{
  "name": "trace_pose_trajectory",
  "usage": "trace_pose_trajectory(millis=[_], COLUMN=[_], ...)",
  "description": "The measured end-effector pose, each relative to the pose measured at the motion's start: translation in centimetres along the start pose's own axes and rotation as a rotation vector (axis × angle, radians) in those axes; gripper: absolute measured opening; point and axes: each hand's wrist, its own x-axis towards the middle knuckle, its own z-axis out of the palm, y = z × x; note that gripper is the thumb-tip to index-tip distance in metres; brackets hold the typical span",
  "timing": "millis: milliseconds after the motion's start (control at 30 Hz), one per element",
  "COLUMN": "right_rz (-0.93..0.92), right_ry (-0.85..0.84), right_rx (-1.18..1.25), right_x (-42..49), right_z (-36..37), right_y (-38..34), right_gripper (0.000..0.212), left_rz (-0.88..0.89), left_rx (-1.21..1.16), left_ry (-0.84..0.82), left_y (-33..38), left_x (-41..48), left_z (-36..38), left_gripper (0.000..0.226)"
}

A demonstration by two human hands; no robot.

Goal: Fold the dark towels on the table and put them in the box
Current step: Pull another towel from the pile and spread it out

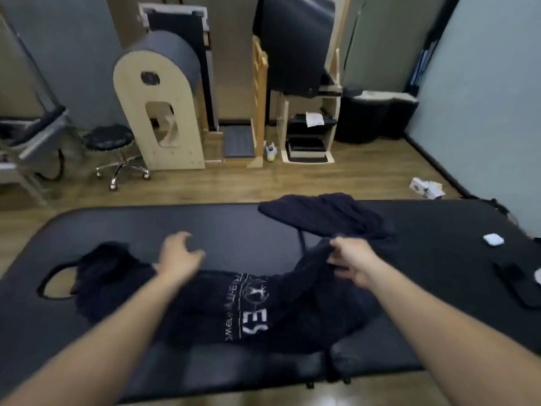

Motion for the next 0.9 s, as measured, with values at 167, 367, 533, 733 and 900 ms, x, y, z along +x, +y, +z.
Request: trace_pose_trajectory(millis=[167,367,533,733,900], right_rz=[0.212,0.285,0.219,0.242,-0.149], right_ry=[-0.009,-0.083,-0.472,-1.237,-0.657], right_rx=[-0.074,-0.137,-0.365,-0.913,-0.977], right_x=[0.5,2.6,3.1,4.3,10.4], right_z=[0.7,-2.9,-4.6,-8.9,-12.6], right_y=[10.0,11.4,12.7,13.7,15.2], right_gripper=[0.014,0.017,0.024,0.027,0.015], left_rz=[-0.012,0.118,-0.018,-0.116,-0.198], left_rx=[-0.075,-0.081,-0.020,0.445,0.262], left_ry=[-0.442,-0.435,-0.449,-0.478,-0.837], left_y=[-4.3,-0.7,6.0,10.9,11.4], left_x=[-9.3,-10.4,-7.3,-6.0,-8.4], left_z=[11.6,14.7,19.1,25.1,26.8], left_gripper=[0.048,0.030,0.050,0.072,0.042])
